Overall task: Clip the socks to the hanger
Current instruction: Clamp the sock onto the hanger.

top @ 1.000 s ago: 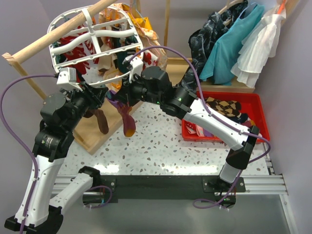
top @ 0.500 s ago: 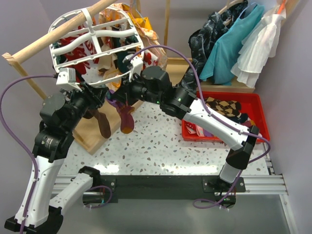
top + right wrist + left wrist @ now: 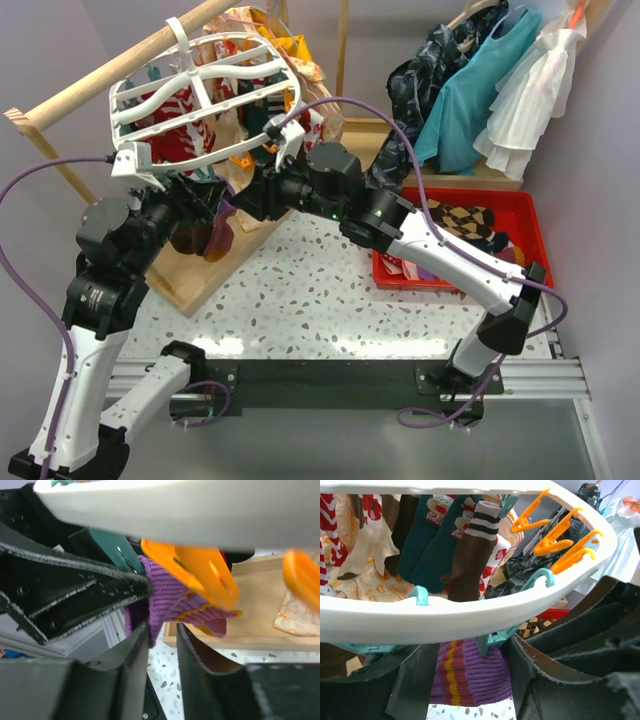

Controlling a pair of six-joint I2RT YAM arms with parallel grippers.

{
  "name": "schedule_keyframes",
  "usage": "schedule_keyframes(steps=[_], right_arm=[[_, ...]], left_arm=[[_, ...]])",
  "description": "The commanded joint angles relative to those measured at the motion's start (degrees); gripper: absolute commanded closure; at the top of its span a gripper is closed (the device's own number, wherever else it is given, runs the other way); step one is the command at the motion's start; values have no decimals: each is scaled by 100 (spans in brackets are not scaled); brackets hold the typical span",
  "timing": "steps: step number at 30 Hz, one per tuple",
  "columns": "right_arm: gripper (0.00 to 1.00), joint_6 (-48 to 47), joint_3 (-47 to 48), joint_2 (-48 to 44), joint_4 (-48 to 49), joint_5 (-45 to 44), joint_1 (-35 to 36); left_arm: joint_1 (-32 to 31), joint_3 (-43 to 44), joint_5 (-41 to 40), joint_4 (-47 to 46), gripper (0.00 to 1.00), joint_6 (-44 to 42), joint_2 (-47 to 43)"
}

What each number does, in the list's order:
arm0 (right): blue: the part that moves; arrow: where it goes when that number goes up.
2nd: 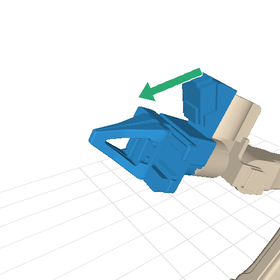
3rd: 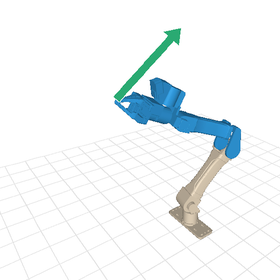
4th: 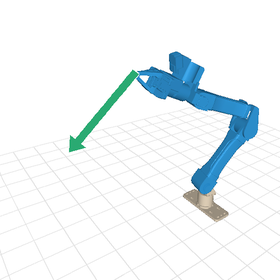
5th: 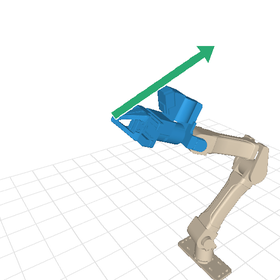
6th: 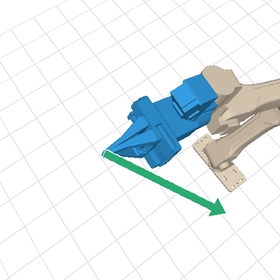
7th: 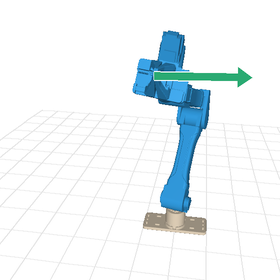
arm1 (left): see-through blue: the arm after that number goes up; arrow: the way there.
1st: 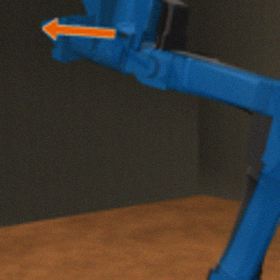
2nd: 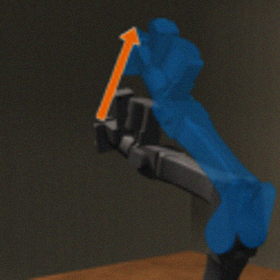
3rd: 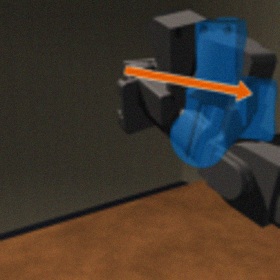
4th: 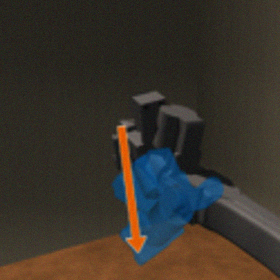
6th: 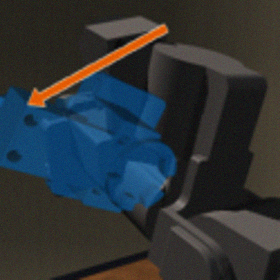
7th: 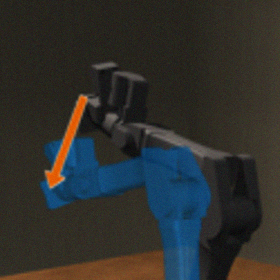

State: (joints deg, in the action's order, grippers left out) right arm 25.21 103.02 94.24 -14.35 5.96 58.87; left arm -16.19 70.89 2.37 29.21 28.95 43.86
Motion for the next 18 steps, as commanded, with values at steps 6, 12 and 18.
schedule_keyframes(steps=[6,12,18], right_arm=[[51,-798,-1151,-1213,670,-296,10],[38,-1062,-1381,-1417,933,-218,-165],[31,-1256,-1627,-1514,1645,370,-508]], left_arm=[[-7,601,17,409,30,-74,-193],[-7,803,184,690,28,-91,-264],[-7,786,667,788,25,-161,-378]])
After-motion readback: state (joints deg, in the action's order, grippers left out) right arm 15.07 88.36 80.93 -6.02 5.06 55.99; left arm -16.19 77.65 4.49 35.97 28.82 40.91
